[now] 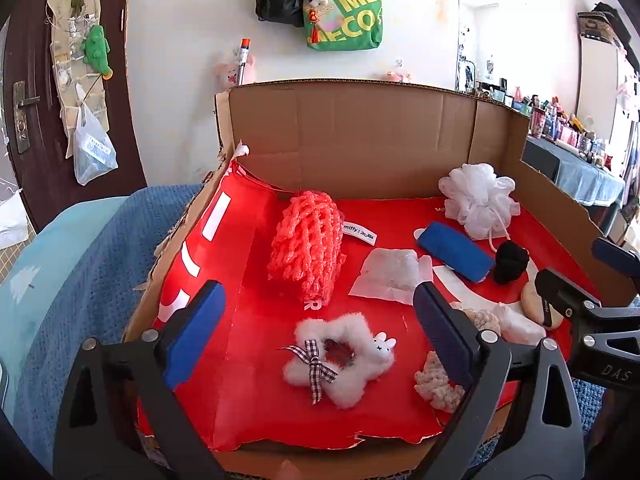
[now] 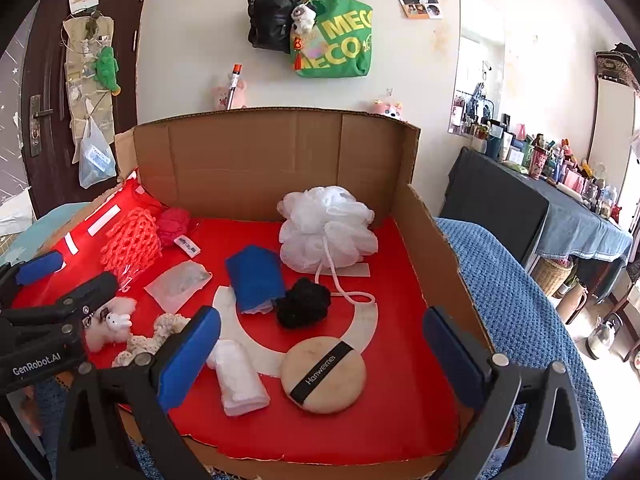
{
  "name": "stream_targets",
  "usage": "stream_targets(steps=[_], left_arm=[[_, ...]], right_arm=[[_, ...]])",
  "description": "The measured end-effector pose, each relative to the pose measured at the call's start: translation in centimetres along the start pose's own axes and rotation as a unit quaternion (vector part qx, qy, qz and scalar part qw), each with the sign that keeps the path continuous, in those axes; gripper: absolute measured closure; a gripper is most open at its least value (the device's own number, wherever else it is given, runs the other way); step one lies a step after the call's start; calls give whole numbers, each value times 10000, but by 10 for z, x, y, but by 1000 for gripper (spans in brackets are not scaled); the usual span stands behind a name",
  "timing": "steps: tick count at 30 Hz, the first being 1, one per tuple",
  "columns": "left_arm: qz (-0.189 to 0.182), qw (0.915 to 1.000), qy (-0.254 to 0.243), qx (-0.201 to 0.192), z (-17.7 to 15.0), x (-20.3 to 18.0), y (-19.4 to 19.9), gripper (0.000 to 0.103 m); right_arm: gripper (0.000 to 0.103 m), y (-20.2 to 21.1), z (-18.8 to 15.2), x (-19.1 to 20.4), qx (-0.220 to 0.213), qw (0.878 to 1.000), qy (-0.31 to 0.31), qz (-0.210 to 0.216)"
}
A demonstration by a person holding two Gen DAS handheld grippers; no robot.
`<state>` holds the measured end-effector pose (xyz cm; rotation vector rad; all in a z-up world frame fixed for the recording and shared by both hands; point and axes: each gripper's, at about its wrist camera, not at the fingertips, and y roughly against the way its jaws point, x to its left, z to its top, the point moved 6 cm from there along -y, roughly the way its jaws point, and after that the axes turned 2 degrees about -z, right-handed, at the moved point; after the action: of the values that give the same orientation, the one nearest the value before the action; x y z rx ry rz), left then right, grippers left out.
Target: Organize soft objects
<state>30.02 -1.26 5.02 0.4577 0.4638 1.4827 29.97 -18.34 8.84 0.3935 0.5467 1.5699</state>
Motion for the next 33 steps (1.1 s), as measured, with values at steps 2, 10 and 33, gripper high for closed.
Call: stream_targets(steps=[2, 10, 33], left_arm=[[7, 10000, -26, 8, -1, -1, 0, 6], [25, 10000, -28, 36, -2, -1, 0, 3], [30, 10000, -49, 71, -2, -1, -2, 0]], right_arm=[[0, -1, -1, 1, 21, 10000, 16, -6], [0, -2, -2, 2, 45, 10000, 17, -22], [0, -4, -3, -2, 87, 9999, -48, -46]])
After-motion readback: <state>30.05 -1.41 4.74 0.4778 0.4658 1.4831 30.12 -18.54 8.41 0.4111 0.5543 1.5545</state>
